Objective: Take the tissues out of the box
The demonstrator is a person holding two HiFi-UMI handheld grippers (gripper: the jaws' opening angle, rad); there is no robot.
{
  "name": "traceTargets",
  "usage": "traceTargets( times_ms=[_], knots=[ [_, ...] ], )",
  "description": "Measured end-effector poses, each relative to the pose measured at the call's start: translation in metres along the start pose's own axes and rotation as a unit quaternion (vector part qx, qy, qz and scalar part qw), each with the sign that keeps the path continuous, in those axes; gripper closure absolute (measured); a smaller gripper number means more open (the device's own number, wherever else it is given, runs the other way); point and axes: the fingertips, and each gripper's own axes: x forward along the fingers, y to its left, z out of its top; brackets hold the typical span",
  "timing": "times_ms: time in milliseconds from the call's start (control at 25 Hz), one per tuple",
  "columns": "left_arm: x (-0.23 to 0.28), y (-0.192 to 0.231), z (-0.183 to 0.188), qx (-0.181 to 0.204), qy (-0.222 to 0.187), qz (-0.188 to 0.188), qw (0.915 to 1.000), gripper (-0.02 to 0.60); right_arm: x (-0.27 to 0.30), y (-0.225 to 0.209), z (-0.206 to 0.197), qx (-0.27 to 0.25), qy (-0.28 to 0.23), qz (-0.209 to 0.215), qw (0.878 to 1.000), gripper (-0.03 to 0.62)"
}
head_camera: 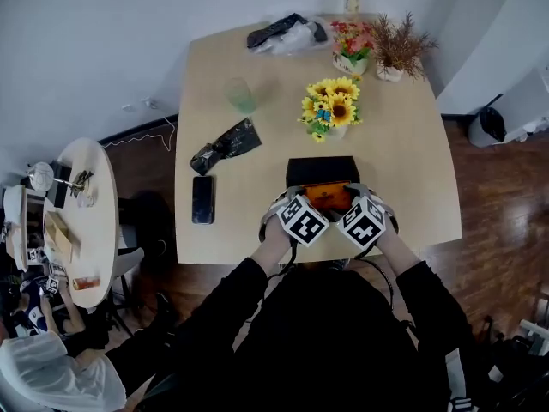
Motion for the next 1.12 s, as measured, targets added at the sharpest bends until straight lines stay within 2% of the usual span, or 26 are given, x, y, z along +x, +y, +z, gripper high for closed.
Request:
traceTargets(
  times_ms=[160,320,480,680,880,1120],
  knots=[
    [0.006,-0.002,0.001,0.036,0.036,-0.010,0.9987,0.331,0.003,0.000,0.002,-0.002,0.025,-0.002,1.000,0.327],
    [0.008,-0.004,0.001,0.038,0.054,-0.028,0.9974,0.351,0.005,0.004,0.002,-0.011,0.051,0.000,0.999,0.353],
    [0.001,-0.003,0.006,0.019,0.026,-0.061,0.9976,0.398,0.002,0.004,0.001,0.006,0.048,-0.011,0.999,0.395],
    [-0.013,-0.009,0.007,0.023,-0.015,-0.072,0.9970,0.431,-0.011,0.010,0.002,0.027,0.029,-0.016,0.999,0.425],
    [-0.035,-0.008,0.010,0.042,-0.055,-0.042,0.9967,0.443,-0.036,0.011,0.015,0.027,-0.011,-0.046,0.999,0.447],
    [-0.082,-0.004,0.032,0.057,-0.109,-0.007,0.9924,0.454,-0.075,0.008,0.045,0.013,-0.056,-0.072,0.996,0.461]
  ],
)
